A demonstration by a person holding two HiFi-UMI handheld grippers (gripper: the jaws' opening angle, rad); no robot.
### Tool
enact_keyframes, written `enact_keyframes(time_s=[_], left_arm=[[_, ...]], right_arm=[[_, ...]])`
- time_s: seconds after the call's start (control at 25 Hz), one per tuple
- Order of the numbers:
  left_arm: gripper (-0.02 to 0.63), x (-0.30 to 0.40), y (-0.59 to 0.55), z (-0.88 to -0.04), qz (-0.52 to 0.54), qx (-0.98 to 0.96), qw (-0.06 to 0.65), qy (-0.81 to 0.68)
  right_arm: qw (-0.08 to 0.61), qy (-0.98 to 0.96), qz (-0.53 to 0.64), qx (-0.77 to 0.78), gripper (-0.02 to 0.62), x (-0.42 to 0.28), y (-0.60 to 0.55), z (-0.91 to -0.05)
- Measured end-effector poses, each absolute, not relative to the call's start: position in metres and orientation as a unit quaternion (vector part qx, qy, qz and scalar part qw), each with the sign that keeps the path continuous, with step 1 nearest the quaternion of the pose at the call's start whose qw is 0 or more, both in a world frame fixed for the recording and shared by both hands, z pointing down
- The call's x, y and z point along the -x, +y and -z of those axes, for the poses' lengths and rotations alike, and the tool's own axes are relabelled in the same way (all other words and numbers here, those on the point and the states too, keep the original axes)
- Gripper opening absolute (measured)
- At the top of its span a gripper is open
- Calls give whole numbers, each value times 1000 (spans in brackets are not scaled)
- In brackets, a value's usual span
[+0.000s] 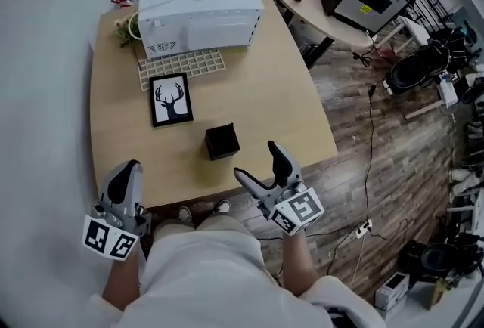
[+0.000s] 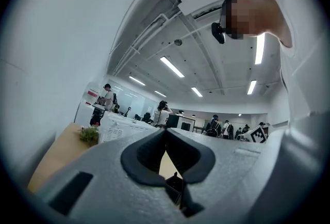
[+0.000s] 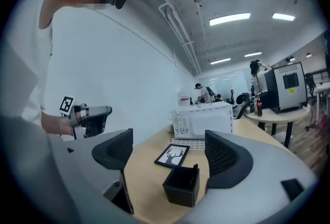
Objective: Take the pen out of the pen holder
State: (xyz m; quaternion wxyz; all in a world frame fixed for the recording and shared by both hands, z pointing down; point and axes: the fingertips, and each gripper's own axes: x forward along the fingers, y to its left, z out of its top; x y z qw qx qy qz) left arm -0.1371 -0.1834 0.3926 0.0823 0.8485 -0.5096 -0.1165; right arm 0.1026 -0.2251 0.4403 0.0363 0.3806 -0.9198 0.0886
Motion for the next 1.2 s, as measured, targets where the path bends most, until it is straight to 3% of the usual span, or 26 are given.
enact_keyframes(time_s=[0.12, 0.32, 1.2], left_arm=[[14, 140, -179, -402, 104, -837, 94, -529], [14, 142, -179, -410, 89, -822, 103, -552], [14, 143, -147, -437, 58, -773, 123, -620]], right_arm=[[28, -917, -128, -377, 402, -102, -245, -461], [92, -913, -135, -374, 357, -97, -275, -507], [192, -902, -152, -354, 164, -72, -340, -604]])
